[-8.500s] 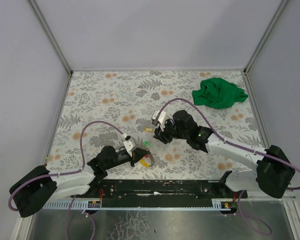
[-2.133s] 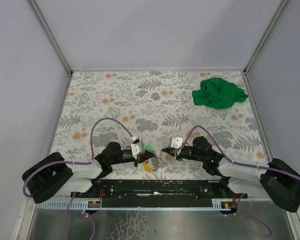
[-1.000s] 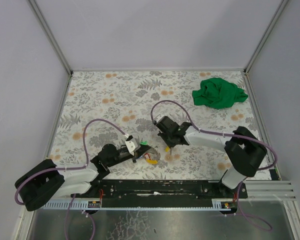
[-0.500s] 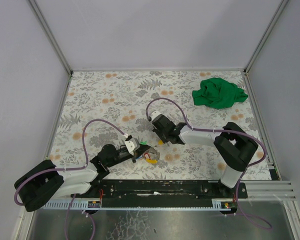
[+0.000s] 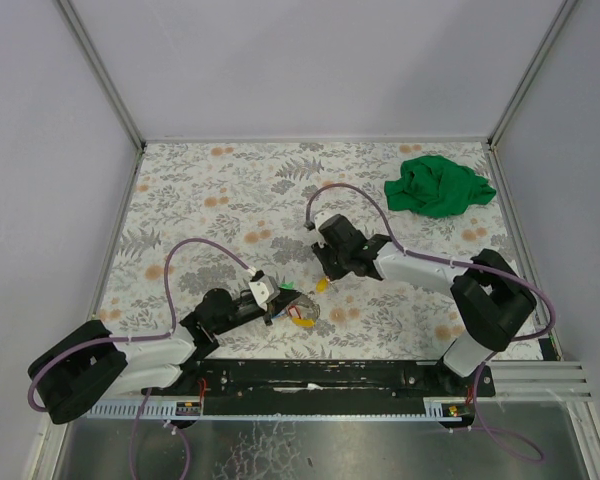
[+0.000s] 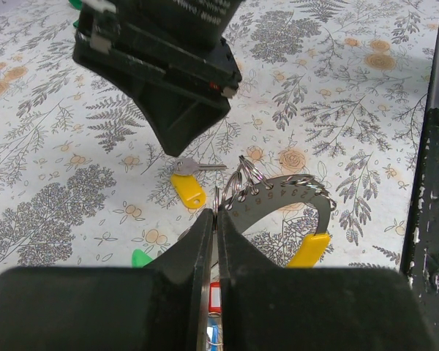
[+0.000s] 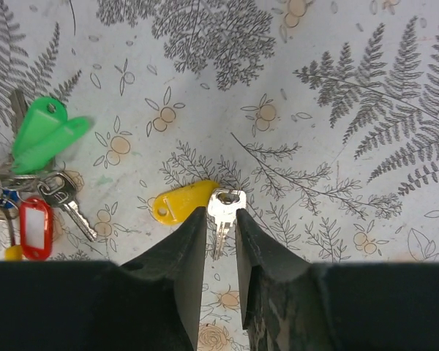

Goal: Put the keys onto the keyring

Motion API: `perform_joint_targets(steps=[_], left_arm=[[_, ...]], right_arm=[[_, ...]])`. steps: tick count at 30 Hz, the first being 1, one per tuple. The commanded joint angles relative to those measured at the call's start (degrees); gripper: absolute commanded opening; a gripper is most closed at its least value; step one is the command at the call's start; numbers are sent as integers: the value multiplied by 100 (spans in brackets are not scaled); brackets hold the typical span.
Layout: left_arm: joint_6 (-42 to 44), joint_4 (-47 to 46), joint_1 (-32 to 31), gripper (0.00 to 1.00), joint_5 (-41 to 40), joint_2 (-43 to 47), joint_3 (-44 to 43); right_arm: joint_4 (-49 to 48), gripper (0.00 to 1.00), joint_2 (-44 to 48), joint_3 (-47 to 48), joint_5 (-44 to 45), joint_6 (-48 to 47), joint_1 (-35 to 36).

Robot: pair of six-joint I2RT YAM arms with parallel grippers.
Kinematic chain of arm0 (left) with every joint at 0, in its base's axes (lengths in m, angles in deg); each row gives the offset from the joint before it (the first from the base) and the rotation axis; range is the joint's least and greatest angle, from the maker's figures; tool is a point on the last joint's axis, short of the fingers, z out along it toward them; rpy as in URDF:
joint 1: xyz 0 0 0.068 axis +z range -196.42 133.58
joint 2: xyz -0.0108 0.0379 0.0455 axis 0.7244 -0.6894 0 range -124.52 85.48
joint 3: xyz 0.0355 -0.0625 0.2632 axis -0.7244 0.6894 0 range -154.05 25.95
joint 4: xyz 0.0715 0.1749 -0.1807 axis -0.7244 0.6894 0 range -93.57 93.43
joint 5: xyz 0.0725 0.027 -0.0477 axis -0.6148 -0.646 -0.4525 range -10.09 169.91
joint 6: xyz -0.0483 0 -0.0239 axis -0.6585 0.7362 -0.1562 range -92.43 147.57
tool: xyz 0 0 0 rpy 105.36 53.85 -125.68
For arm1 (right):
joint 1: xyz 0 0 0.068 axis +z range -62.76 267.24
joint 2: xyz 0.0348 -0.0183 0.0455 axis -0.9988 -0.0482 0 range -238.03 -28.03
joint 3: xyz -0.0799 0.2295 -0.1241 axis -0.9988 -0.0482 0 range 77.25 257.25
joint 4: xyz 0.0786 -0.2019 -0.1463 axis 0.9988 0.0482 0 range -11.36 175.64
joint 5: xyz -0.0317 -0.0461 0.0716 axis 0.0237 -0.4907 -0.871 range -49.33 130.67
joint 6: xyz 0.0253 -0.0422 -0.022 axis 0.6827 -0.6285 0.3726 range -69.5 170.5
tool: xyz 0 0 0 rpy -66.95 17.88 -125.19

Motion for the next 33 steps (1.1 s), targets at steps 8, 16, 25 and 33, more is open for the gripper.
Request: perform_joint_targets(steps=[8, 16, 25, 33], left_arm=[[-35, -226, 37, 0, -122, 101, 48], [-36, -199, 34, 0, -117, 126, 55], [-44, -195, 34, 0, -83, 121, 48], [-43, -194, 35, 0, -72, 105, 39]], right_arm=[[-504, 35, 324, -219, -1285, 1037, -756], [-748, 35, 38, -275, -1631, 1181, -923], [-721, 34, -395, -209, -1810, 1180, -989], [-703, 29, -485, -196, -2003, 1161, -989]])
